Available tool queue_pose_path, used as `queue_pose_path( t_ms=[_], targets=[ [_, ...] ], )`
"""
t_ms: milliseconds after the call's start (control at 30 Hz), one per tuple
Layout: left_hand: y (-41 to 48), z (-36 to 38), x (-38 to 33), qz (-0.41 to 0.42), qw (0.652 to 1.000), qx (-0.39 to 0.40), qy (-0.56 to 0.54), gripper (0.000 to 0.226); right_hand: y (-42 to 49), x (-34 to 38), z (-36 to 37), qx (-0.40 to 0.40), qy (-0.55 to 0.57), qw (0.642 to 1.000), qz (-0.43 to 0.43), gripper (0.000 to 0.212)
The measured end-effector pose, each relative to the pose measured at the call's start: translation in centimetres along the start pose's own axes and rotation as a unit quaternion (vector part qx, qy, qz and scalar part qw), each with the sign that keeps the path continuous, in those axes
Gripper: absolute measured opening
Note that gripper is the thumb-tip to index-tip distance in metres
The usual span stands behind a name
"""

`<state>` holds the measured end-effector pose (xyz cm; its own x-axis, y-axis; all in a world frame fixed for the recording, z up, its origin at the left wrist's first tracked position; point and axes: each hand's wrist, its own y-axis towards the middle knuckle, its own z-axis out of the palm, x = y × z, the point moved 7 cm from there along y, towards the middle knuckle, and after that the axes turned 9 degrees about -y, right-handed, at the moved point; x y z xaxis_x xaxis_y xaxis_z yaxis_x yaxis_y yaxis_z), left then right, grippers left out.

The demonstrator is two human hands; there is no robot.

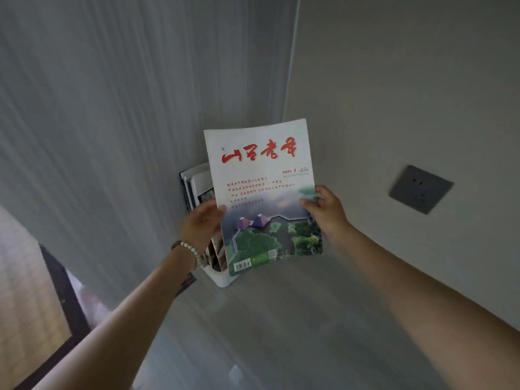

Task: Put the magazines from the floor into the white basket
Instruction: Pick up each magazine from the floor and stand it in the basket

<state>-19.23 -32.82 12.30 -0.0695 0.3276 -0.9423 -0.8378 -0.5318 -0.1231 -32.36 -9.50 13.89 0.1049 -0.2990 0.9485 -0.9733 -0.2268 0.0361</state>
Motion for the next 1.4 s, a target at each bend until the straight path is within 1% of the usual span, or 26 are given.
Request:
queue_pose_path(
  t_ms=[100, 167, 233, 367, 467, 567, 700, 767, 833, 900, 967, 1033, 1100, 1133, 1233, 1267, 1333, 1400],
  targets=[
    [1.5, -2.3, -0.9, 0.071, 0.995, -0.061, 0.045, 0.022, 2.9, 0.5, 3.2, 0.011, -0.013, 1.0, -0.017, 0.028],
    [2.2, -3.7, -0.9, 0.103, 0.99, -0.086, 0.049, 0.024, 4.7, 0.4, 5.4, 0.02, -0.015, 1.0, -0.018, 0.03],
    [2.6, -4.9, -0.3, 0.113, 0.986, -0.11, 0.055, 0.023, 6.2, 0.1, 7.2, 0.029, -0.014, 0.999, -0.017, 0.03],
    [2.7, -6.3, 1.4, 0.119, 0.977, -0.136, 0.11, 0.012, 8.1, -1.7, 10.0, 0.039, -0.014, 0.999, -0.006, 0.033],
    [2.7, -6.9, 2.7, 0.128, 0.971, -0.158, 0.129, 0.013, 8.7, -4.0, 11.5, 0.054, -0.026, 0.998, 0.009, 0.033],
    [2.7, -7.7, 4.6, 0.098, 0.969, -0.17, 0.152, 0.015, 8.6, -6.8, 12.6, 0.075, -0.045, 0.996, 0.034, 0.03],
    [3.1, -8.3, 6.4, 0.054, 0.974, -0.163, 0.145, 0.014, 8.4, -8.3, 13.0, 0.077, -0.047, 0.995, 0.051, 0.02],
    [3.2, -8.6, 6.8, 0.04, 0.975, -0.168, 0.142, 0.015, 8.3, -8.4, 13.2, 0.093, -0.042, 0.993, 0.055, 0.025],
    [3.1, -8.7, 7.1, 0.021, 0.973, -0.176, 0.145, 0.016, 7.8, -8.3, 13.3, 0.111, -0.042, 0.991, 0.058, 0.037],
    [2.9, -8.5, 7.2, 0.001, 0.97, -0.18, 0.165, 0.015, 6.9, -8.1, 12.7, 0.111, -0.047, 0.99, 0.072, 0.057],
    [2.2, -7.9, 7.1, -0.018, 0.965, -0.179, 0.193, 0.02, 5.9, -7.8, 11.6, 0.11, -0.051, 0.989, 0.081, 0.068],
    [1.2, -7.2, 6.9, -0.02, 0.965, -0.18, 0.191, 0.033, 4.8, -7.1, 10.1, 0.109, -0.051, 0.99, 0.078, 0.07],
    [-0.2, -6.2, 6.5, 0.009, 0.965, -0.185, 0.183, 0.041, 3.6, -6.6, 8.1, 0.1, -0.058, 0.991, 0.072, 0.068],
    [-0.9, -5.8, 6.4, 0.024, 0.963, -0.197, 0.182, 0.045, 2.9, -6.4, 6.9, 0.096, -0.064, 0.991, 0.069, 0.067],
    [-3.5, -5.1, 6.1, 0.052, 0.948, -0.271, 0.158, 0.048, 0.3, -6.5, 2.8, 0.079, -0.076, 0.991, 0.075, 0.066],
    [-4.2, -4.3, 6.1, 0.055, 0.95, -0.269, 0.148, 0.047, -0.7, -6.7, 1.1, 0.07, -0.075, 0.991, 0.081, 0.067],
    [-5.1, -1.7, 6.8, 0.053, 0.964, -0.225, 0.134, 0.045, -2.8, -7.3, -2.4, 0.05, -0.067, 0.992, 0.09, 0.065],
    [-6.3, 1.4, 7.6, 0.049, 0.97, -0.184, 0.148, 0.044, -5.0, -8.2, -6.0, 0.033, -0.058, 0.993, 0.102, 0.061]
  ],
)
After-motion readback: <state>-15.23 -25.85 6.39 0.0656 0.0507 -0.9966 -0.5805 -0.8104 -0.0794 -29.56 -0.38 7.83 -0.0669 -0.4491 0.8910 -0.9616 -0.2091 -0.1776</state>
